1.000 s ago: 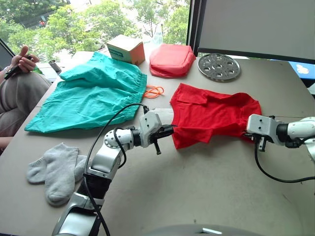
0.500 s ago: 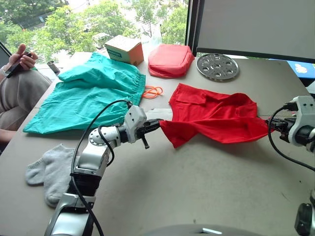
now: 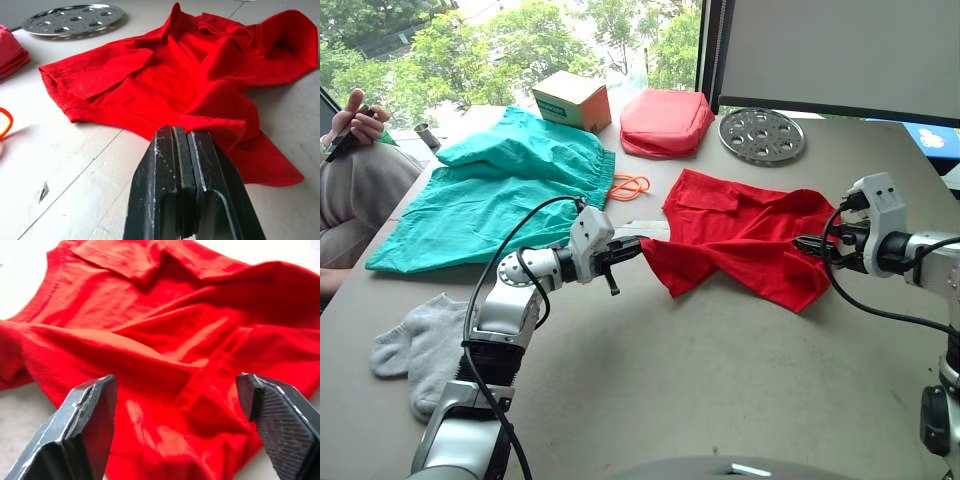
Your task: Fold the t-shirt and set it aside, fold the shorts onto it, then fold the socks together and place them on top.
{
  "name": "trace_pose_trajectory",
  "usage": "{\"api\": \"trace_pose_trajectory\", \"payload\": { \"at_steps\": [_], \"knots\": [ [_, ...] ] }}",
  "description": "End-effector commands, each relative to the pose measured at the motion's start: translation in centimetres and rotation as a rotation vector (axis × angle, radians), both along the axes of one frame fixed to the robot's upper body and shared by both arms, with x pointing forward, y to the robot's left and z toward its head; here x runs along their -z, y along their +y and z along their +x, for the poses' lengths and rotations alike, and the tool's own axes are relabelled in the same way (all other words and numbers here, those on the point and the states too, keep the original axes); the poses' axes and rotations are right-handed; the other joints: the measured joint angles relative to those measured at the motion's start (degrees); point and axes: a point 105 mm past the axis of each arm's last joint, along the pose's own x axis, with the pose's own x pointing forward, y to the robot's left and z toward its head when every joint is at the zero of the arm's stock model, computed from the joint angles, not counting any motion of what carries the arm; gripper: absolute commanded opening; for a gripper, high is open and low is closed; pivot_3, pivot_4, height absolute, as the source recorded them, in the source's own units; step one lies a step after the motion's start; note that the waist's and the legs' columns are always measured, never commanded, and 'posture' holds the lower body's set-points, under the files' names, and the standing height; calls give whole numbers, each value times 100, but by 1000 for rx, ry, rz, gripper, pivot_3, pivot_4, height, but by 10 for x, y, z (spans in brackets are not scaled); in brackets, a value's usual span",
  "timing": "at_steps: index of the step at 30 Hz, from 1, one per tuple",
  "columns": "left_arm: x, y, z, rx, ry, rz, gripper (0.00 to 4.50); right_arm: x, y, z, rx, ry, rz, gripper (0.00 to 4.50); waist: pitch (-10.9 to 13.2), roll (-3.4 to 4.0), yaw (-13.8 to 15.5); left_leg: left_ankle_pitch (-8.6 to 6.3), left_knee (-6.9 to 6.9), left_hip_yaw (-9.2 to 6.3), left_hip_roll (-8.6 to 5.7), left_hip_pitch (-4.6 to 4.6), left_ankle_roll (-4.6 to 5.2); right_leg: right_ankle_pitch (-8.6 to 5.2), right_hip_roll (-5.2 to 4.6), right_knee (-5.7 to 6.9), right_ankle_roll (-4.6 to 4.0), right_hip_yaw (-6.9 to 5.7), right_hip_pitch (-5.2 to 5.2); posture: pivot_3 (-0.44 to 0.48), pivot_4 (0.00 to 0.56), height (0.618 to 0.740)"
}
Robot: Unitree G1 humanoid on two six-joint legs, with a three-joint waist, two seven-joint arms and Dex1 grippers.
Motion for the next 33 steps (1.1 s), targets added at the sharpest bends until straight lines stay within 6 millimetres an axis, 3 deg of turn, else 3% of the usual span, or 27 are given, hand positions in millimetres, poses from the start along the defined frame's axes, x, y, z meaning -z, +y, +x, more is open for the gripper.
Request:
{"api": "trace_pose_trajectory", "payload": {
  "at_steps": [1,4,8,12,16,19,24,29,33],
  "knots": [
    [-14,-3,-2,4,-49,-8,0,-29,6,-11,-301,-301,-302,3720,7,5,59,-3,0,-4,-6,-7,5,0,-4,-3,0,-2,-2,0,150,739],
    [-14,-1,-3,0,-49,-5,0,-29,-1,-29,-669,-397,-567,3720,8,2,67,-24,3,-3,-23,-5,36,-26,-7,-11,43,19,8,0,150,739],
    [-16,1,-2,-5,-55,2,0,-24,-19,-31,-927,-364,-814,3720,15,-6,-27,-27,8,21,-23,10,42,-26,-5,-11,54,50,11,0,150,739],
    [-19,0,-3,-5,-65,6,0,-18,-15,-23,-1116,-411,-938,3720,19,-5,-46,-24,9,24,-13,20,37,-40,-4,-5,31,52,9,0,150,739],
    [-18,-3,-6,7,-67,16,0,-9,-5,-3,-1237,-453,-1008,3720,21,-3,-55,-21,8,26,-8,24,31,-40,-1,1,29,56,10,0,150,739],
    [-18,-5,-7,11,-71,20,0,-5,14,12,-1265,-462,-939,3720,22,-2,-51,-20,8,33,-9,23,30,-39,1,1,29,58,8,0,150,739],
    [-18,-7,-11,14,-76,20,0,9,39,9,-1391,-392,-832,3720,22,-2,13,-5,8,37,-11,21,4,-24,1,3,49,62,9,0,150,739],
    [-16,-3,-13,4,-78,29,0,21,26,15,-1515,-371,-1035,3720,25,3,13,-8,10,39,-20,16,10,-24,-6,-2,50,59,9,0,150,739],
    [-14,-2,-14,-2,-79,32,0,30,22,18,-1560,-359,-1084,3720,26,5,-1,-8,12,41,-17,21,10,-28,-5,2,45,59,9,0,150,739]
  ]
}}
